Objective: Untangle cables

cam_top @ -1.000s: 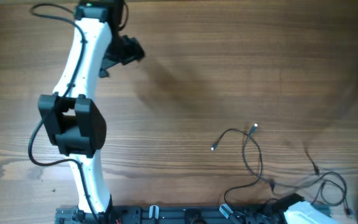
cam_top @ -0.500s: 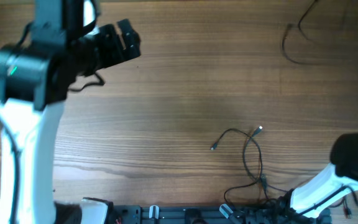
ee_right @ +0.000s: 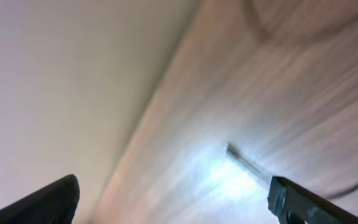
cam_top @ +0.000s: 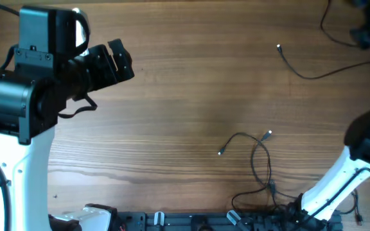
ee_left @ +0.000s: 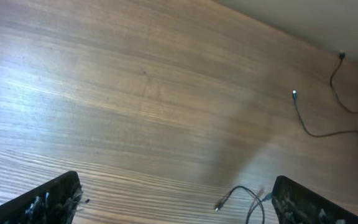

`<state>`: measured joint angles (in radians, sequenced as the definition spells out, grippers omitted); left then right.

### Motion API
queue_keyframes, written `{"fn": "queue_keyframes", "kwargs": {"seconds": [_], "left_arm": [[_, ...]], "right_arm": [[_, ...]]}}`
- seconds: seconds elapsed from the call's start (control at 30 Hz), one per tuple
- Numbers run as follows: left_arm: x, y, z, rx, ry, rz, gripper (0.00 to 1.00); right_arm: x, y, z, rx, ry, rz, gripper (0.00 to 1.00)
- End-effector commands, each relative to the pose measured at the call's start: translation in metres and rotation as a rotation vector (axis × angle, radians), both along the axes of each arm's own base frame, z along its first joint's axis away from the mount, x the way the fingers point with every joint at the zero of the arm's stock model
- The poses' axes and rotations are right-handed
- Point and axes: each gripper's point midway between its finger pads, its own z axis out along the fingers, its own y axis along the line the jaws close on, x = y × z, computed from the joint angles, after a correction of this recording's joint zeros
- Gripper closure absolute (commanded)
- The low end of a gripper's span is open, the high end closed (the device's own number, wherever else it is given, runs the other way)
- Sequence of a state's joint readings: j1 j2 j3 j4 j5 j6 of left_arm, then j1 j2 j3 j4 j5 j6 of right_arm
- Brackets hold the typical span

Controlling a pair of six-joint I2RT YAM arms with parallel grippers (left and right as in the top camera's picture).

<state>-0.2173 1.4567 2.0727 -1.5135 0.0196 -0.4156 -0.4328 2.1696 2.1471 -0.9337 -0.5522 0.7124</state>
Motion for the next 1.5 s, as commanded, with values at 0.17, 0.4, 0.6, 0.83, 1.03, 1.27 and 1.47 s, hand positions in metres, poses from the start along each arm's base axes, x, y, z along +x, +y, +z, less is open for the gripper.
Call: {"fn": "queue_keyframes", "kwargs": {"seconds": [0.17, 0.4, 0.6, 0.83, 1.03, 1.27, 1.47], "left_arm": [[-0.001, 0.002, -0.002, 0.025, 0.008, -0.009, 0.00], [-0.003, 0.002, -0.003, 0.040, 0.012, -0.026, 0.00], [-0.012, 0.004, -0.010, 0.051, 0.056, -0.030, 0.00], [-0.013, 0.005, -0.011, 0.053, 0.064, -0.030, 0.00], [-0.014, 0.005, -0.012, 0.052, 0.071, -0.027, 0.00], [-0.014, 0.005, -0.012, 0.052, 0.071, -0.027, 0.00], [-0.015, 0.005, -0.012, 0.052, 0.072, -0.028, 0.00]], "right_arm": [[-0.029, 0.033, -0.058, -0.114, 0.400, -0.586, 0.01], [-0.064, 0.056, -0.161, -0.013, 0.575, -0.709, 0.01], [-0.058, 0.072, -0.203, 0.046, 0.511, -0.612, 0.00], [-0.002, 0.031, -0.175, -0.757, 0.164, 0.178, 0.01], [0.008, 0.087, -0.179, -1.020, -0.182, 0.970, 0.07], [-0.013, 0.091, -0.224, -0.989, -0.121, 1.132, 0.15], [-0.025, 0.093, -0.281, -0.868, -0.024, 1.079, 0.65]]}}
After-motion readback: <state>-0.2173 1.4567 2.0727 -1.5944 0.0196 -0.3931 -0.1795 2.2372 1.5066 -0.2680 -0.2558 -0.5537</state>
